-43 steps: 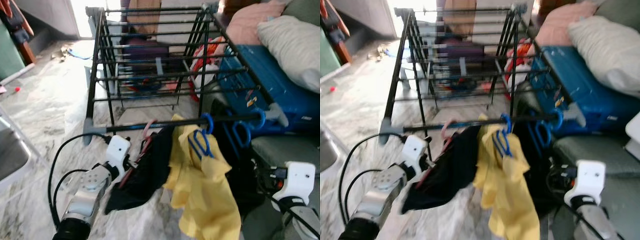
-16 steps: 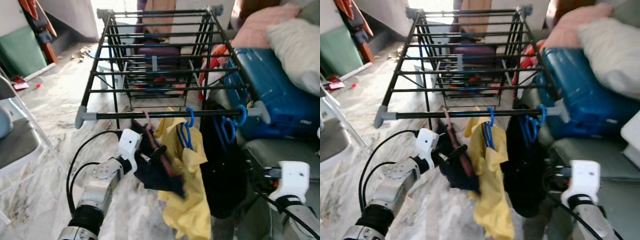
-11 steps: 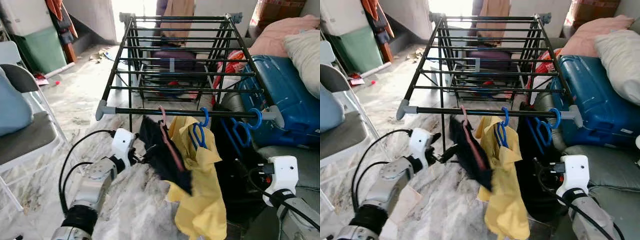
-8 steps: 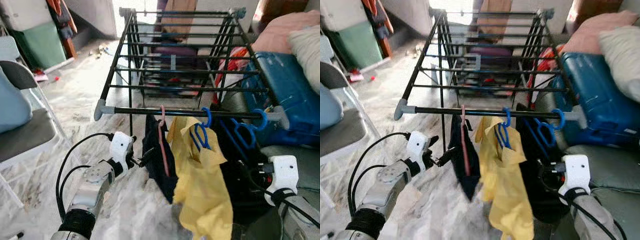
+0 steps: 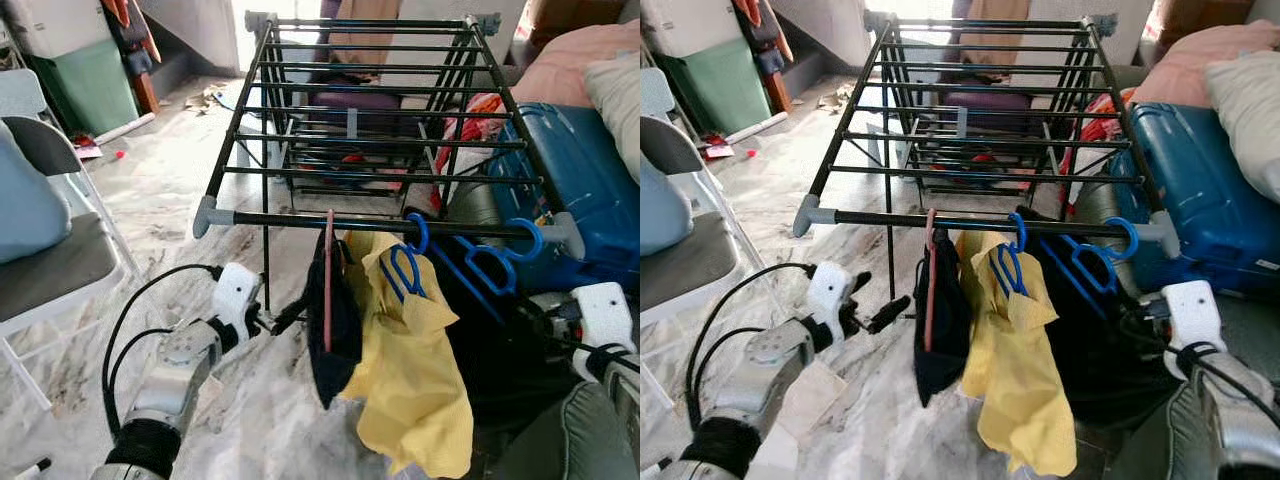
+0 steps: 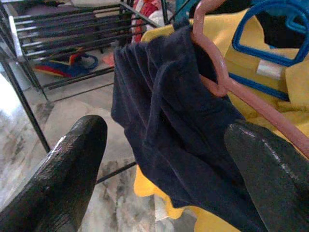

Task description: Hang hanger

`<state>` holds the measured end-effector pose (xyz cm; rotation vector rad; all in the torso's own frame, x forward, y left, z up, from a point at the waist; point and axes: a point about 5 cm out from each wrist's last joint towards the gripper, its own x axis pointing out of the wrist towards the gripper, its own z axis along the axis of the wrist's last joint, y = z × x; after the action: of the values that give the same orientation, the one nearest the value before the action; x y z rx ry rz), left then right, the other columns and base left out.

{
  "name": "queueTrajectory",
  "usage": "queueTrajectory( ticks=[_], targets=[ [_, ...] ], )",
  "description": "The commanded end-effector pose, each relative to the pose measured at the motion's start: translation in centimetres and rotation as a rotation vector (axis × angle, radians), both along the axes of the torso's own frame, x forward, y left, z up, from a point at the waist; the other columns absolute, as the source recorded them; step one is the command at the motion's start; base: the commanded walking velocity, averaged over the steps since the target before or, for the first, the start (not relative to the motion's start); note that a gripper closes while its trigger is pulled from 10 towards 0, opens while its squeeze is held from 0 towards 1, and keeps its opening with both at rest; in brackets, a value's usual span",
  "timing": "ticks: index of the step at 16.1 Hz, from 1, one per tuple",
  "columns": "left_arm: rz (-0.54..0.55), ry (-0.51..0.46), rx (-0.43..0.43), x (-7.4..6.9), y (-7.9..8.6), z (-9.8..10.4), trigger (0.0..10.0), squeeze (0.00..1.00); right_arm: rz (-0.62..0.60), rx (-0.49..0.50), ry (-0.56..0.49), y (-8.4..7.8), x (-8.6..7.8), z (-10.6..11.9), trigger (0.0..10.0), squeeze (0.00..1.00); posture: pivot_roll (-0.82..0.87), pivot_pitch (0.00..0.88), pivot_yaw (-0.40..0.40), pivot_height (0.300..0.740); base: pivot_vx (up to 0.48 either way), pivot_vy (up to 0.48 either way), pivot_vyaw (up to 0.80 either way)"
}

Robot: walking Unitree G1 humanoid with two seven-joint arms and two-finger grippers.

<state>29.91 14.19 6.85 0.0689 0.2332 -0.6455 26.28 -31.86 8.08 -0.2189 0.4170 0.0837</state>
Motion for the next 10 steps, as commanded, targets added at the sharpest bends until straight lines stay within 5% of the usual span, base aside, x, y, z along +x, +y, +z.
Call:
queueTrajectory(
  ticks=[1, 6, 7, 8, 10],
  targets=[
    [-0.014, -0.011, 0.015, 0.1, 0.1, 0.5, 10.0, 0.0, 0.084, 0.034, 0.016, 0.4, 0.7, -0.1, 10.0, 0.0, 0.06, 0.013, 0.005, 0.74, 0.0, 0.0, 0.0],
    [0.0, -0.012, 0.038, 0.0, 1.1, 0.8, 10.0, 0.0, 0.176, 0.077, 0.097, 1.2, 1.9, -1.7, 10.0, 0.0, 0.1, 0.024, 0.0, 0.74, 0.0, 0.0, 0.0],
    [-0.003, -0.012, 0.041, 0.0, 1.2, 0.9, 10.0, 0.0, 0.18, 0.103, 0.125, 1.3, 1.8, -2.3, 7.4, 0.0, 0.1, 0.026, 0.002, 0.74, 0.0, 0.0, 0.0],
    [-0.006, -0.013, 0.048, 0.1, 1.3, 1.0, 10.0, 0.0, 0.171, 0.108, 0.135, 1.3, 2.0, -2.5, 0.0, 0.0, 0.12, 0.032, 0.005, 0.74, 0.0, 0.0, 0.0],
    [-0.003, -0.014, 0.065, 0.0, 2.0, 1.2, 10.0, 0.0, 0.136, 0.099, 0.104, 1.9, 3.0, -2.3, 0.0, 0.0, 0.14, 0.026, 0.014, 0.74, 0.0, 0.0, 0.0]
  ],
)
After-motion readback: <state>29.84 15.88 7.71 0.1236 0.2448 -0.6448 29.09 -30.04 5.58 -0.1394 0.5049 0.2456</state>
